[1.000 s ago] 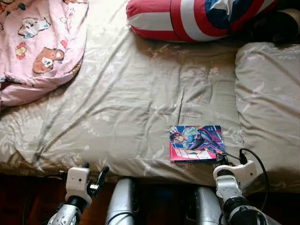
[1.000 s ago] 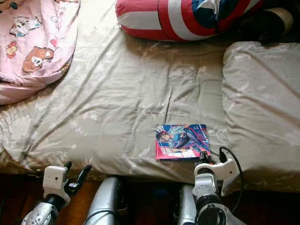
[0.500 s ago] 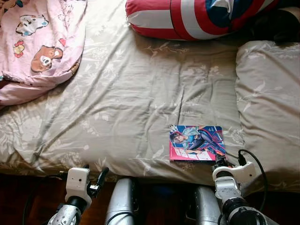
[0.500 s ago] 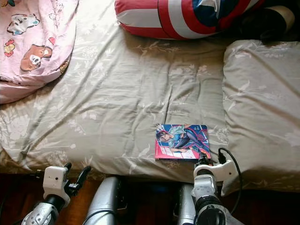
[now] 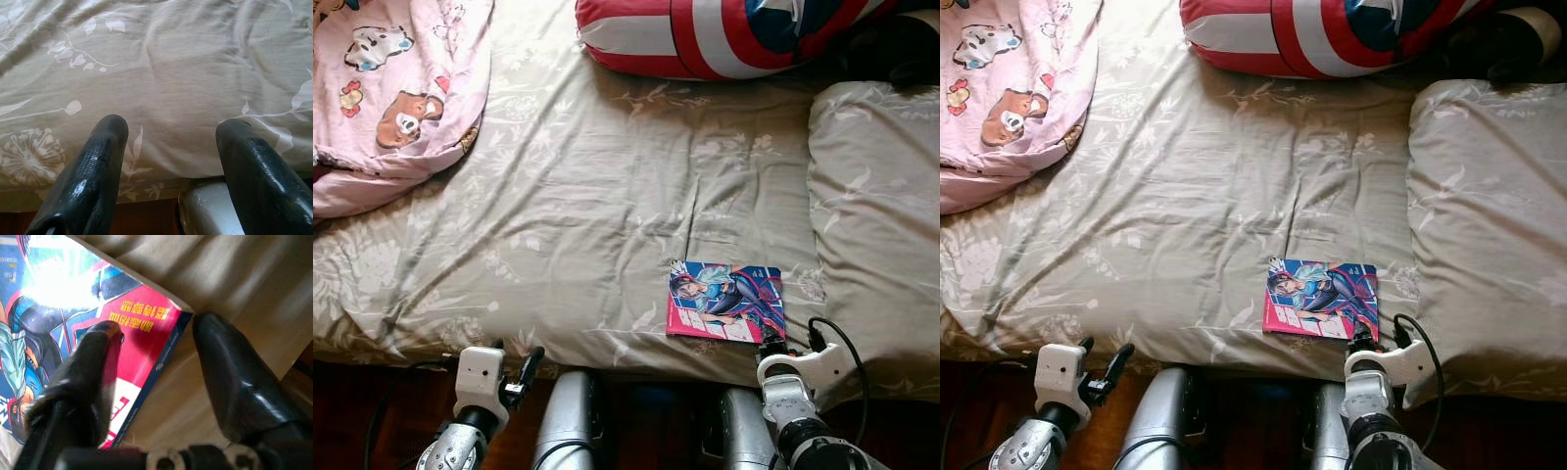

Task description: Clean up the room

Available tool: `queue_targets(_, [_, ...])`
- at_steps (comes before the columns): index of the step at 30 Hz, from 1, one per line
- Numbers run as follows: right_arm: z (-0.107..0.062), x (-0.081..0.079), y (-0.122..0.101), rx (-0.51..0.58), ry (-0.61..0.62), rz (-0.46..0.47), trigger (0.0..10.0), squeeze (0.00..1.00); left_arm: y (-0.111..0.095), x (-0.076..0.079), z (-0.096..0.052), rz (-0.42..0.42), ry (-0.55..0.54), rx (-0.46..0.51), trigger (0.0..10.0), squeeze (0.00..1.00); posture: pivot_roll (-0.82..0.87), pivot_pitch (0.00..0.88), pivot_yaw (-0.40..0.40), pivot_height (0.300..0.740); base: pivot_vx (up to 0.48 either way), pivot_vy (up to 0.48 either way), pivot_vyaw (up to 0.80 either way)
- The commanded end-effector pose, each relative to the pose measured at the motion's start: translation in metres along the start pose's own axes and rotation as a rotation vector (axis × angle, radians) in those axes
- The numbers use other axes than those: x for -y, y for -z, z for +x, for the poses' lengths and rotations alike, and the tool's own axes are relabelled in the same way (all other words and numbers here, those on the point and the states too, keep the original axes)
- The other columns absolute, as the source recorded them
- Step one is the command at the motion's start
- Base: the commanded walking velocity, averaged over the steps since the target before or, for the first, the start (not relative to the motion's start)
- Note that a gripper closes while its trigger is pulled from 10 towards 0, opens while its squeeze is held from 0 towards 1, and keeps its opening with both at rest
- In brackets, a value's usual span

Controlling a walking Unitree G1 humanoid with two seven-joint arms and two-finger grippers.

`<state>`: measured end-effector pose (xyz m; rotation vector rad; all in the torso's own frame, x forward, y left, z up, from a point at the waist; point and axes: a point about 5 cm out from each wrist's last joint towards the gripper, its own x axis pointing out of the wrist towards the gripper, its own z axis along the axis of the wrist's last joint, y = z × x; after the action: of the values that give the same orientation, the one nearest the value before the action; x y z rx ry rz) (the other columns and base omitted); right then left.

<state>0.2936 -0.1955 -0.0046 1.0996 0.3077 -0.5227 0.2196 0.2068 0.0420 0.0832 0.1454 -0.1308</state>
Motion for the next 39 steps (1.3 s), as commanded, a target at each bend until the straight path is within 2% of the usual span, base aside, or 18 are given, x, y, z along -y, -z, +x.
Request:
queue_targets(1, [-0.004,0.015,0.005,-0.014,0.055,0.005,10.0,0.00,0.011,-0.001,-0.008,0.013,-0.006,-0.058,10.0,0.00,0.18,0.391,0.070,0.646,0.000,0.000,0.00])
queue_targets(15, [-0.005,0.014,0.004,0.018,0.035,-0.005,10.0,0.00,0.012,0.001,0.004,-0.010,-0.008,-0.052,10.0,0.00,0.12,0.363,0.053,0.646,0.000,0.000,0.00])
queue_targets(18, [-0.005,0.012,0.004,0.004,0.020,-0.058,10.0,0.00,0.013,0.003,0.011,-0.028,-0.013,-0.044,10.0,0.00,0.10,0.341,0.038,0.646,0.000,0.000,0.00])
queue_targets(26, [-0.002,0.006,-0.004,0.012,-0.030,-0.104,10.0,0.00,0.013,0.009,0.031,-0.065,-0.027,-0.027,10.0,0.00,0.04,0.279,-0.003,0.646,0.000,0.000,0.00])
queue_targets(31, [-0.002,0.007,-0.009,0.025,-0.043,-0.141,10.0,0.00,0.013,0.012,0.037,-0.077,-0.032,-0.020,10.0,0.00,0.02,0.259,-0.014,0.646,0.000,0.000,0.00])
queue_targets(32, [-0.001,0.005,-0.010,0.031,-0.061,-0.196,10.0,0.00,0.013,0.012,0.039,-0.079,-0.034,-0.020,10.0,0.00,0.02,0.250,-0.018,0.646,0.000,0.000,0.00])
queue_targets(33, [-0.001,-0.004,-0.012,0.043,-0.131,-0.367,10.0,0.00,0.014,0.013,0.041,-0.084,-0.039,-0.017,10.0,0.00,0.02,0.242,-0.020,0.646,0.000,0.000,0.00])
queue_targets(34, [-0.001,-0.011,-0.011,0.048,-0.189,-0.482,10.0,0.00,0.014,0.013,0.042,-0.086,-0.041,-0.017,10.0,0.00,0.01,0.239,-0.021,0.646,0.000,0.000,0.00])
queue_targets(35, [-0.001,-0.016,-0.010,0.049,-0.227,-0.550,10.0,0.00,0.014,0.013,0.043,-0.087,-0.043,-0.016,10.0,0.00,0.01,0.237,-0.022,0.646,0.000,0.000,0.00])
queue_targets(36, [-0.002,-0.025,-0.009,0.067,-0.285,-0.679,10.0,0.00,0.013,0.012,0.045,-0.101,-0.051,-0.012,10.0,0.00,0.00,0.229,-0.025,0.646,0.000,0.000,0.00])
queue_targets(37, [-0.002,-0.025,-0.009,0.067,-0.285,-0.679,10.0,0.00,0.013,0.012,0.045,-0.101,-0.051,-0.012,10.0,0.00,0.00,0.229,-0.025,0.646,0.000,0.000,0.00])
queue_targets(38, [-0.004,-0.034,-0.009,0.101,-0.354,-0.773,10.0,0.00,0.012,0.011,0.048,-0.117,-0.058,-0.007,10.0,0.00,-0.01,0.219,-0.027,0.646,0.000,0.000,0.00])
queue_targets(39, [-0.005,-0.040,-0.010,0.127,-0.401,-0.803,10.0,0.00,0.012,0.011,0.050,-0.128,-0.064,-0.004,10.0,0.00,-0.02,0.213,-0.030,0.646,0.000,0.000,0.00])
